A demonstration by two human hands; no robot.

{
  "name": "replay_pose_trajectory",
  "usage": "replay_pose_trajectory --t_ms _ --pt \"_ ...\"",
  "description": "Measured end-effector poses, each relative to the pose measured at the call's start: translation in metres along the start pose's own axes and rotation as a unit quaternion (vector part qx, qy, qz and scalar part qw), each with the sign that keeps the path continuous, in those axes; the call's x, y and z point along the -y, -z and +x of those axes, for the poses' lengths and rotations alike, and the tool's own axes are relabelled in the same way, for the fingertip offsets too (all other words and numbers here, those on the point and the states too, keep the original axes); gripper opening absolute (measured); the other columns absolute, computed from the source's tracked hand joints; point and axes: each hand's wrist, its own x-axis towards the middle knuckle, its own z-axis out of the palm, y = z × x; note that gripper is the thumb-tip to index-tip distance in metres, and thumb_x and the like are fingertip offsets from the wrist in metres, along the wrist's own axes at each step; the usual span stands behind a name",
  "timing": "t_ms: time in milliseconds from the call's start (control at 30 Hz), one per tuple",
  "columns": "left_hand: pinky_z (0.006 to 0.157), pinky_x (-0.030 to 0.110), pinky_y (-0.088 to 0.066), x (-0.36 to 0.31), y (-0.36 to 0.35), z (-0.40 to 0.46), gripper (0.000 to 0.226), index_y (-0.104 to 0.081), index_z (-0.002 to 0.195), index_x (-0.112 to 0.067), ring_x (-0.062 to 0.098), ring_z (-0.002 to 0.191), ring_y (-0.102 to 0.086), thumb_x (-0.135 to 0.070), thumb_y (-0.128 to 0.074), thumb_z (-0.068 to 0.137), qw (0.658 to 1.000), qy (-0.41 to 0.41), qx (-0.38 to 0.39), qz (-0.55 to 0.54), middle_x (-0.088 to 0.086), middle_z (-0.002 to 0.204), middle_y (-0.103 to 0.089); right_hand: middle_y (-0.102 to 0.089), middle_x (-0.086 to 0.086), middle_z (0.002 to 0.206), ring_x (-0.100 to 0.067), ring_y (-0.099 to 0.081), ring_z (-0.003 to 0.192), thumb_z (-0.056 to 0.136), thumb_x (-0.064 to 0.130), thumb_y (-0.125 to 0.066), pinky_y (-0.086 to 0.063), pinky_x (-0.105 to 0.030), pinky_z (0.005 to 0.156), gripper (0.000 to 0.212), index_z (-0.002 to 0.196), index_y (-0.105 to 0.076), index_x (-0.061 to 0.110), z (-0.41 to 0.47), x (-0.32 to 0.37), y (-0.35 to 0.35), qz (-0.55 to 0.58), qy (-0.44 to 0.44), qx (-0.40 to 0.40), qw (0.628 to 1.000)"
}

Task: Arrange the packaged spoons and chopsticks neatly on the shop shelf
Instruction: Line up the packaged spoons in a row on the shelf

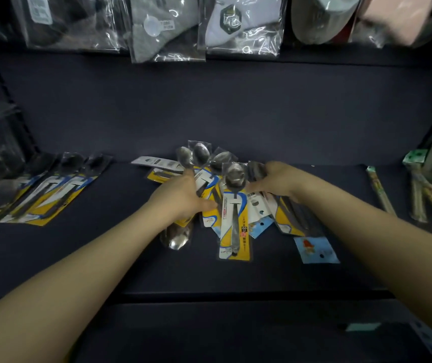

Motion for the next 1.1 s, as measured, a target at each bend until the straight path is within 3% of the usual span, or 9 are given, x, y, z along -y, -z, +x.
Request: replay_pose_trajectory --t_ms 133,233,400,600,700,800,933,1000,1100 --pt "0.075 0.035 -0.05 0.002 0.003 0.009 0.038 -0.06 0.099 -0.013 0.019 0.085 -0.06 -0.031 -0.075 0.069 0.994 0.014 0.01 -0.109 0.003 0.095 -0.065 -0.06 -0.016 0.116 -0.028 -0.058 0.1 0.077 0.034 -0.072 -0.048 -0.036 0.084 0.058 0.118 -0.052 -0.001 -0.004 0.002 -0.002 -0.032 -0.017 -0.009 0.999" --pt "0.052 0.027 -0.037 0.004 0.003 0.011 0.018 -0.058 0.074 -0.01 0.017 0.061 -0.051 -0.022 -0.07 0.069 0.984 0.022 -0.046 -0.169 -0.001 0.065 -0.053 -0.052 -0.003 0.086 -0.016 -0.05 0.072 0.071 0.028 -0.077 -0.043 -0.028 0.057 0.051 0.109 -0.05 0.007 -0.001 0.009 -0.001 0.023 -0.04 0.009 0.999" --pt "0.039 0.02 -0.031 0.008 0.002 0.011 0.024 -0.049 0.056 -0.016 0.012 0.046 -0.042 -0.022 -0.065 0.073 0.965 0.063 -0.084 -0.24 -0.005 0.049 -0.046 -0.048 -0.003 0.067 -0.014 -0.045 0.059 0.078 0.025 -0.069 -0.037 -0.023 0.054 0.027 0.07 -0.047 0.012 0.006 0.029 -0.007 0.127 -0.034 0.037 0.991" --pt "0.068 0.027 -0.043 0.021 0.004 0.009 0.041 -0.065 0.084 -0.022 0.013 0.08 -0.057 -0.06 -0.054 0.076 0.974 0.064 -0.097 -0.193 -0.008 0.084 -0.064 -0.064 -0.002 0.107 -0.016 -0.057 0.093 0.093 0.043 -0.045 -0.043 -0.03 0.077 0.035 0.11 -0.062 0.018 -0.005 0.052 -0.026 0.198 0.014 0.142 0.97" --pt "0.086 0.03 -0.045 0.026 0.006 0.009 0.076 -0.059 0.114 -0.022 0.015 0.101 -0.057 -0.078 -0.045 0.065 0.976 0.062 -0.078 -0.193 -0.006 0.108 -0.063 -0.064 0.006 0.096 -0.008 -0.057 0.083 0.094 0.041 -0.041 -0.043 -0.025 0.068 0.032 0.112 -0.06 0.023 -0.009 0.063 -0.032 0.247 -0.009 0.18 0.952" --pt "0.087 0.034 -0.048 0.02 0.012 0.006 0.099 -0.057 0.116 -0.02 0.018 0.099 -0.061 -0.09 -0.043 0.048 0.968 0.066 -0.039 -0.239 -0.002 0.105 -0.067 -0.064 -0.002 0.088 -0.013 -0.061 0.074 0.094 0.018 -0.039 -0.048 -0.026 0.063 0.022 0.098 -0.06 0.016 -0.011 0.074 -0.037 0.321 0.001 0.2 0.926" --pt "0.083 0.034 -0.053 0.024 0.011 0.001 0.034 -0.068 0.099 -0.024 0.015 0.089 -0.068 -0.044 -0.07 0.072 0.951 -0.021 -0.02 -0.307 -0.001 0.093 -0.073 -0.055 -0.026 0.122 -0.037 -0.055 0.113 0.081 -0.012 -0.046 -0.05 -0.04 0.089 0.054 0.132 -0.039 0.004 -0.006 0.078 -0.051 0.324 -0.004 0.114 0.939" --pt "0.076 0.032 -0.055 0.033 0.01 0.0 0.028 -0.066 0.102 -0.014 0.02 0.089 -0.069 -0.017 -0.073 0.075 0.929 -0.009 -0.021 -0.369 0.006 0.095 -0.072 -0.059 -0.026 0.109 -0.04 -0.06 0.103 0.077 -0.014 -0.056 -0.05 -0.051 0.092 0.051 0.125 -0.042 -0.003 -0.002 0.075 -0.052 0.367 -0.018 0.085 0.926" --pt "0.067 0.03 -0.056 0.045 0.012 0.001 0.027 -0.065 0.1 -0.009 0.021 0.079 -0.071 -0.013 -0.073 0.075 0.912 0.04 -0.016 -0.408 0.008 0.088 -0.073 -0.061 -0.016 0.079 -0.025 -0.065 0.064 0.079 -0.006 -0.063 -0.058 -0.034 0.062 0.023 0.101 -0.056 -0.006 0.0 0.072 -0.048 0.456 -0.049 0.131 0.879"
